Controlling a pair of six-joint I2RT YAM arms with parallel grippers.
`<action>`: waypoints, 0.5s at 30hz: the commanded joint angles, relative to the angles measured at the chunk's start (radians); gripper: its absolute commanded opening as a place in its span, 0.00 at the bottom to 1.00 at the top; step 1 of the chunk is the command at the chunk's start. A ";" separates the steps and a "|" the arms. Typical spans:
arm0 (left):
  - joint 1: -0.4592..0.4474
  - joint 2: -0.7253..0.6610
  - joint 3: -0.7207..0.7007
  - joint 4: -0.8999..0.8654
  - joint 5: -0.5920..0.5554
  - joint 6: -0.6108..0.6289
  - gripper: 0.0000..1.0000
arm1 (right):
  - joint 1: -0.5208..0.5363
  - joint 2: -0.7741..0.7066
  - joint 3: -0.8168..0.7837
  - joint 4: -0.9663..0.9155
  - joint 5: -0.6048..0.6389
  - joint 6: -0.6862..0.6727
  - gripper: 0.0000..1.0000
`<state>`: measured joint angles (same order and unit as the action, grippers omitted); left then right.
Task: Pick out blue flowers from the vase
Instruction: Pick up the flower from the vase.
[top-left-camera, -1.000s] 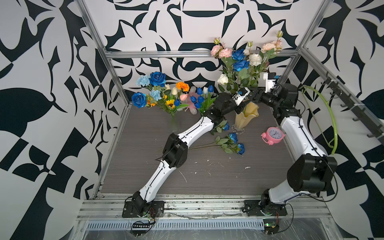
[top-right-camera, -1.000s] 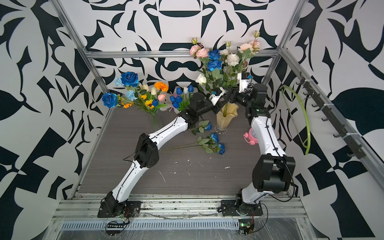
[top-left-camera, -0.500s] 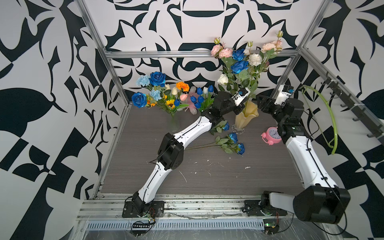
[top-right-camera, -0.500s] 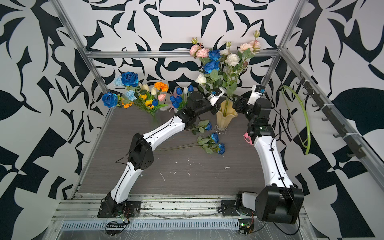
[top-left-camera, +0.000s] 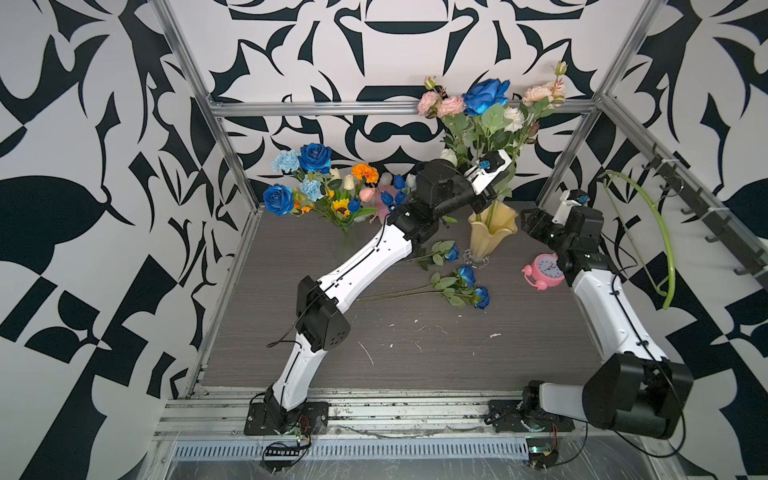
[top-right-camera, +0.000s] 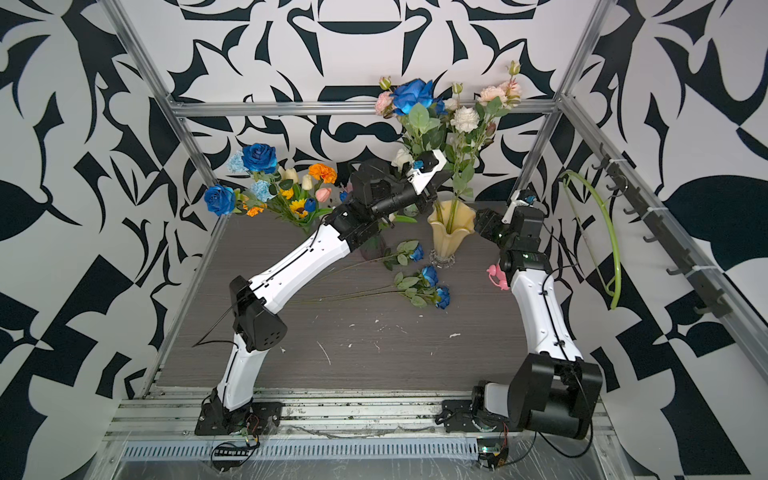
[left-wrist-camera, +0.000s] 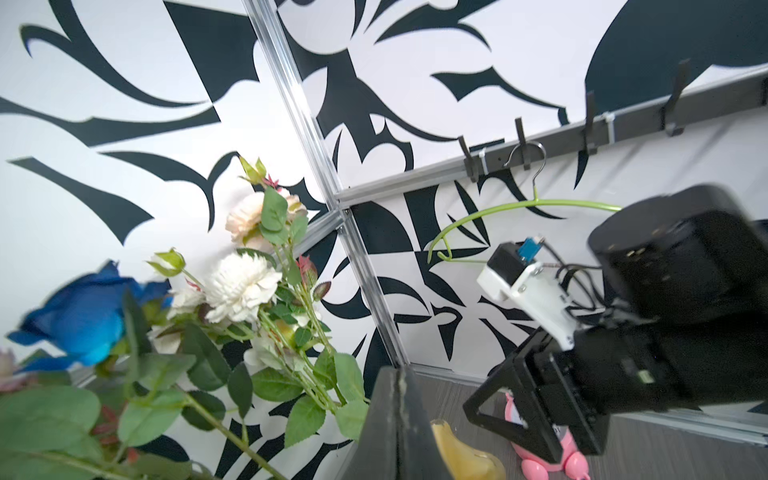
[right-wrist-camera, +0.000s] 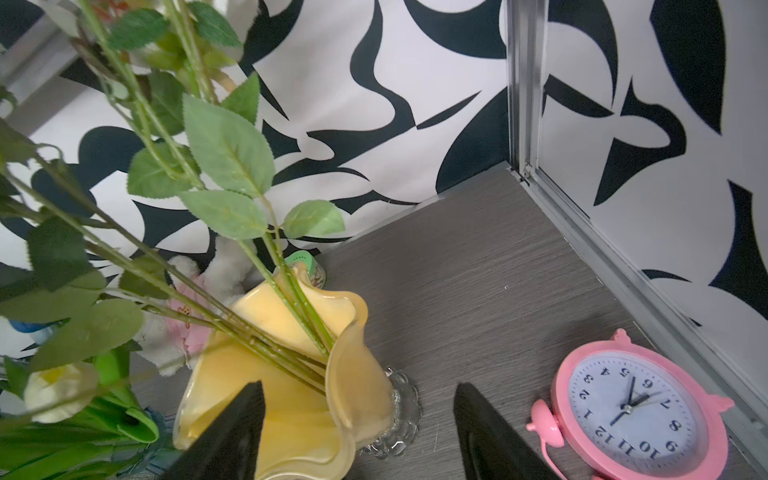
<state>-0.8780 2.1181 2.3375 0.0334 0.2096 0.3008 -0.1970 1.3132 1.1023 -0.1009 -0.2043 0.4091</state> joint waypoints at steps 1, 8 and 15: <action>-0.006 -0.120 0.061 -0.122 0.037 0.013 0.00 | -0.020 0.016 0.029 0.002 -0.046 0.012 0.71; -0.007 -0.291 0.067 -0.392 0.107 -0.058 0.00 | -0.032 0.066 0.094 -0.024 -0.085 -0.009 0.70; -0.045 -0.409 0.060 -0.789 0.025 -0.029 0.00 | -0.033 0.128 0.174 -0.070 -0.124 -0.039 0.70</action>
<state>-0.8982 1.7279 2.4157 -0.4904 0.2859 0.2459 -0.2287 1.4345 1.2160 -0.1654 -0.2974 0.3988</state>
